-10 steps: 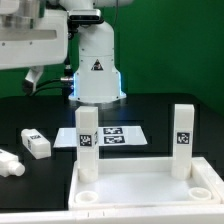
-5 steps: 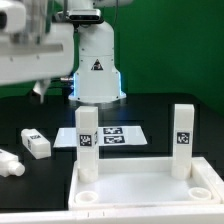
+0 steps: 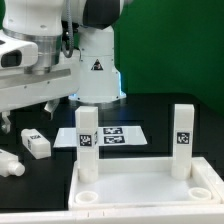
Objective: Assemble desk
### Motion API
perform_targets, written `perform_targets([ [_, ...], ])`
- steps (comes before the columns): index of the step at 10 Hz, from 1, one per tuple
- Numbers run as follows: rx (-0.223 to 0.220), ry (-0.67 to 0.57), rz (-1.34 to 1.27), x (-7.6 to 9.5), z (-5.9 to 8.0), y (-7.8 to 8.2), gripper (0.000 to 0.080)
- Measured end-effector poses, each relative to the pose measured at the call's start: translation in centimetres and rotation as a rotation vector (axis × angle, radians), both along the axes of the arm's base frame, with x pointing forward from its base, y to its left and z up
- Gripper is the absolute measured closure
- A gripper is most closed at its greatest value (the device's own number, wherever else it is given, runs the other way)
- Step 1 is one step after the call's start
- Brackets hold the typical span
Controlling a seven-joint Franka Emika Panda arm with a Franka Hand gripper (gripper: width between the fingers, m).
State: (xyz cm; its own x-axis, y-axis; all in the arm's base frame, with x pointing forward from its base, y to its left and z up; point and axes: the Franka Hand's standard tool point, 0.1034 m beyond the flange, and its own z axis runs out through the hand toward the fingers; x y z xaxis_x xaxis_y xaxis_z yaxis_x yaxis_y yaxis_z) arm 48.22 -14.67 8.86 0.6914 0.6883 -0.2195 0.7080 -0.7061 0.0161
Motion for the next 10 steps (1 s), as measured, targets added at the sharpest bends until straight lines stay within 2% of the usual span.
perform_targets([
  [1, 0.005, 0.005, -0.011, -0.4, -0.2, 0.0, 0.0150],
  [4, 0.043, 0.074, -0.098, -4.9, -2.8, 0.6, 0.0150],
  [8, 0.043, 0.077, -0.113, -5.0, -2.9, 0.6, 0.0150],
  [10, 0.043, 0.103, -0.264, -7.7, -5.3, 0.5, 0.0150],
])
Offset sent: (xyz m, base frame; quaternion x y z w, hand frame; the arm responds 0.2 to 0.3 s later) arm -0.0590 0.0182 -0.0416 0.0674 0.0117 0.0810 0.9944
